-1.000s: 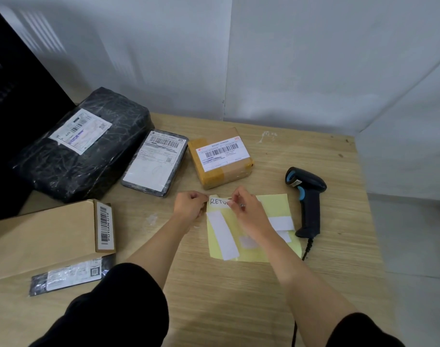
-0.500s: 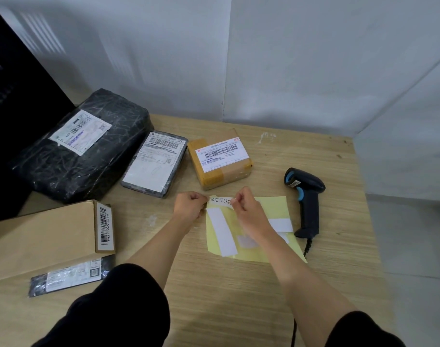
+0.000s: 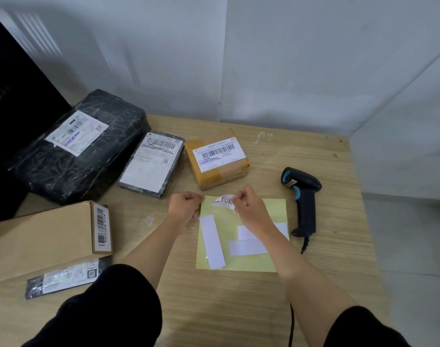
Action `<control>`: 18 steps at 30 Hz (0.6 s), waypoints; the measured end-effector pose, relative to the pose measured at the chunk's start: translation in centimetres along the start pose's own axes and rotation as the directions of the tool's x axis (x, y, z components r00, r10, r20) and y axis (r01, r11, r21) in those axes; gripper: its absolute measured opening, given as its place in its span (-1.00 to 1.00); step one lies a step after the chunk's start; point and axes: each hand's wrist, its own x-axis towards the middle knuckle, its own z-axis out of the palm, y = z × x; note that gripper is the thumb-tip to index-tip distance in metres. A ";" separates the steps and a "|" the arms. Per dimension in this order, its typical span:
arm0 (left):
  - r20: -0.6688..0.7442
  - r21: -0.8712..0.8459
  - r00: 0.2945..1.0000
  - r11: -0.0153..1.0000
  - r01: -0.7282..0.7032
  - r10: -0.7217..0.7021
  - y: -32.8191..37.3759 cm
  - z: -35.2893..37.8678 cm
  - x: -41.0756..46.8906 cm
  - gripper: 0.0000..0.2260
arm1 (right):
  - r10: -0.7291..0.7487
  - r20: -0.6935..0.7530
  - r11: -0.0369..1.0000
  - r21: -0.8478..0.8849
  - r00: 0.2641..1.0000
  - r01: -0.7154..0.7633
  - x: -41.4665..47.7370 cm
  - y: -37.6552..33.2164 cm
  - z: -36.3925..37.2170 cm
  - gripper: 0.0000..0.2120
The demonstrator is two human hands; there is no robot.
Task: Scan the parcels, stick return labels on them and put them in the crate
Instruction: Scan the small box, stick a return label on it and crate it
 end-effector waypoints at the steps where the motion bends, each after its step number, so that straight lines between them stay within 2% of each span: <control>1: -0.005 0.012 1.000 1.000 -0.010 0.010 -0.1 -0.1 -0.1 -0.89 | -0.009 -0.015 1.000 0.011 1.000 0.009 0.0 -0.1 0.0 -0.84; 5: -0.039 0.213 0.989 0.968 -0.132 0.143 -0.2 -0.9 -0.4 -0.94 | -0.126 -0.150 0.991 0.014 0.981 0.130 0.1 -0.8 -0.6 -0.74; 8: -0.082 0.319 0.967 0.926 -0.204 0.242 0.3 -1.4 -0.7 -0.88 | -0.165 -0.201 0.980 0.078 0.965 0.184 1.1 -2.5 -1.0 -0.76; 10: -0.162 0.325 0.932 0.910 -0.259 0.323 1.2 -1.6 -1.0 -0.95 | -0.192 -0.233 0.969 0.107 0.953 0.221 2.2 -4.0 -0.7 -0.75; 14: -0.249 0.330 0.827 0.847 -0.417 0.504 5.1 -1.3 -1.1 -0.91 | -0.250 -0.234 0.959 0.073 0.940 0.273 4.6 -6.5 -0.2 -0.73; 16: -0.212 0.292 0.808 0.824 -0.485 0.550 7.4 -0.9 -0.6 -0.93 | -0.236 -0.223 0.967 0.045 0.946 0.252 6.0 -7.2 -0.2 -0.75; 18: -0.076 0.318 0.789 0.765 -0.560 0.609 9.0 -0.6 0.3 -0.84 | -0.221 -0.213 0.973 0.013 0.952 0.229 7.4 -7.9 -0.6 -0.77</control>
